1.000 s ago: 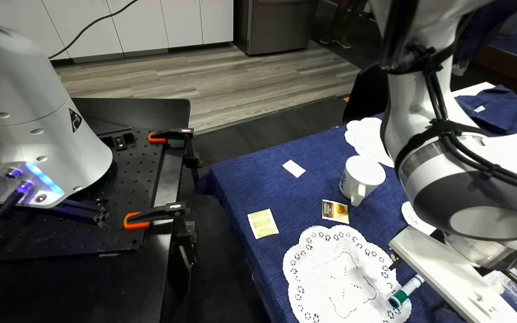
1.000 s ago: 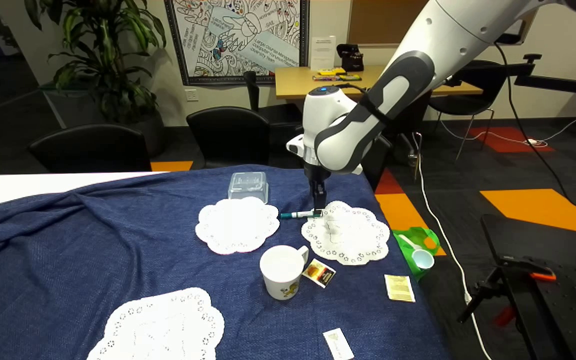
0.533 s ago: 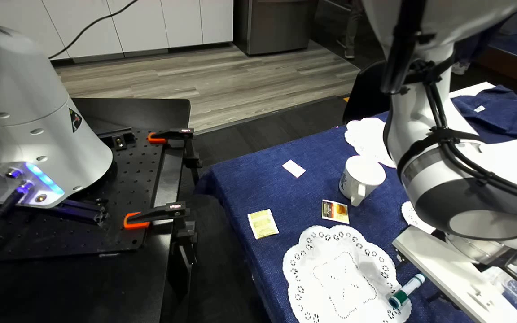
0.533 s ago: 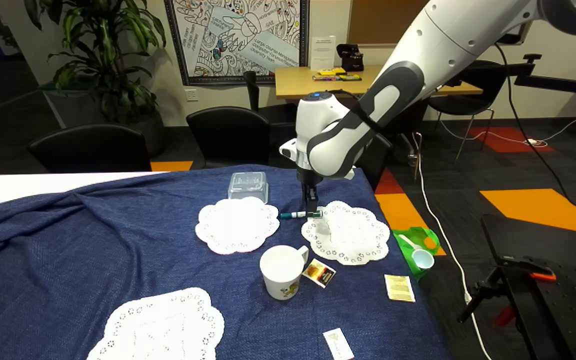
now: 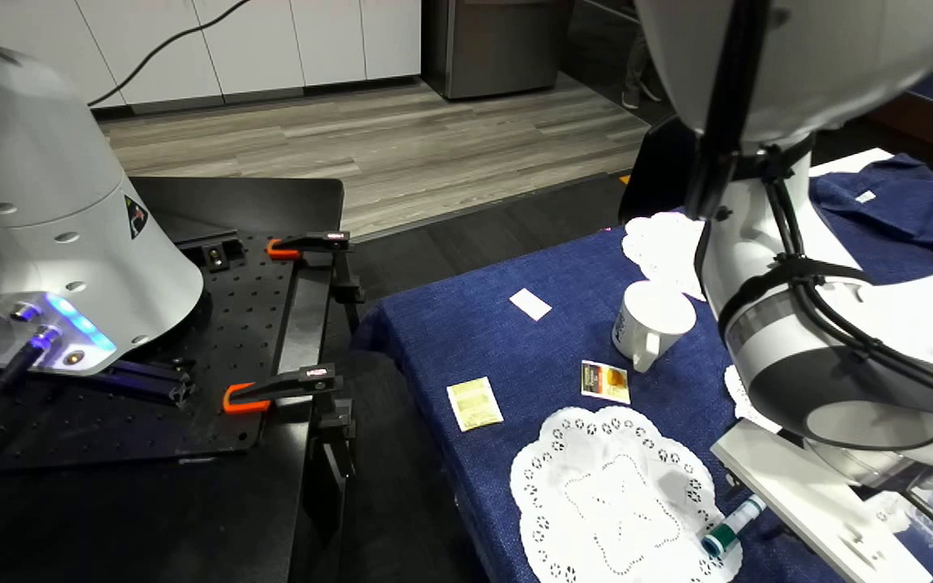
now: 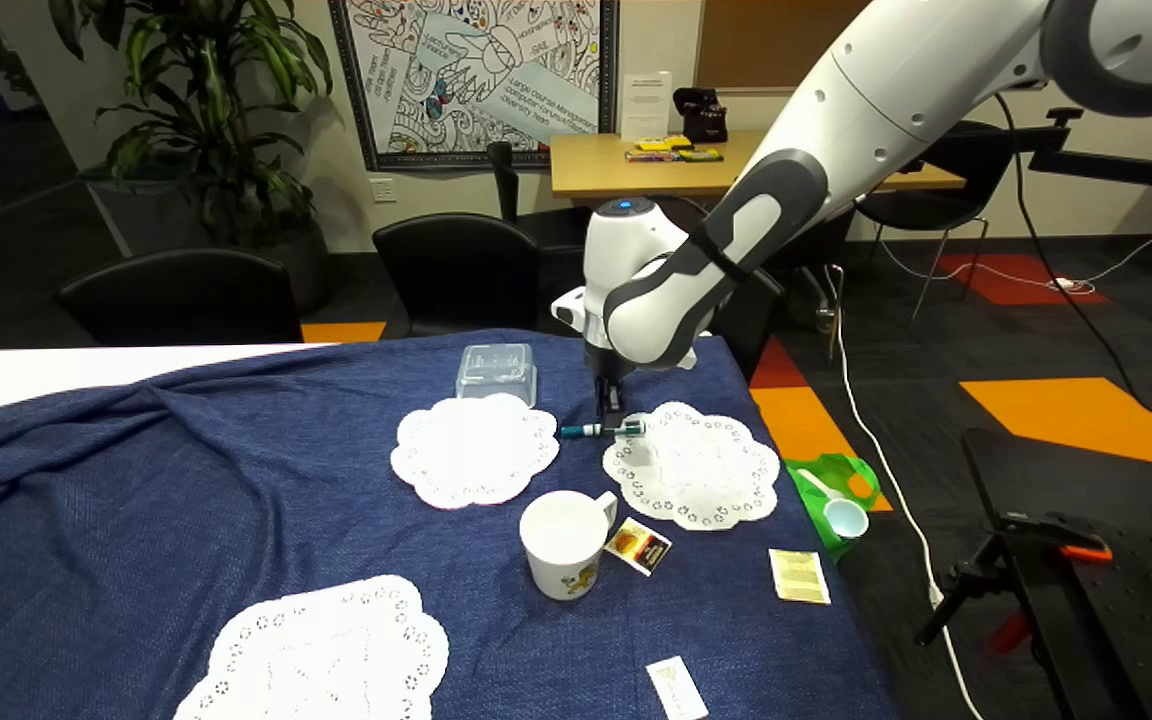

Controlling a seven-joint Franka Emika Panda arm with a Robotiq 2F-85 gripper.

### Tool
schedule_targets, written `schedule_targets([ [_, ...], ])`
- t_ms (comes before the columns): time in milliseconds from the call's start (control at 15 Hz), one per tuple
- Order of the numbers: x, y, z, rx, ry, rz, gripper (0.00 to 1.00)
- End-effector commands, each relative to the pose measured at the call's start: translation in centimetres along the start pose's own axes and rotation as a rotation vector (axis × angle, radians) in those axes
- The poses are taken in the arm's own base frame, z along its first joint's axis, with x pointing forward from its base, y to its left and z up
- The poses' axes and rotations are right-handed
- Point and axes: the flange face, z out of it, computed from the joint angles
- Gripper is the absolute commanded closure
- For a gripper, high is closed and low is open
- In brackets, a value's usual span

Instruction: Put the green marker in the mug

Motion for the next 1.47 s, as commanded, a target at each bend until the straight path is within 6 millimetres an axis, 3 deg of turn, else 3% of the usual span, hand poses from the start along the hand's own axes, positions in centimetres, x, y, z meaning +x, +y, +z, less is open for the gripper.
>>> schedule_targets([
  [0, 0.6, 0.7, 0.5, 0.011, 0.018, 0.014, 0.67],
  [267, 0.8, 0.8, 0.9, 0.007, 0.022, 0.011, 1.0],
  [400, 0.8, 0.8, 0.7, 0.004, 0.029, 0.01, 0.95],
  [867, -0.2, -1.7, -1.7, 0.001, 0.058, -0.016, 0.95],
  [1400, -1.3, -5.6, -7.3, 0.019, 0.03, -0.053, 0.95],
])
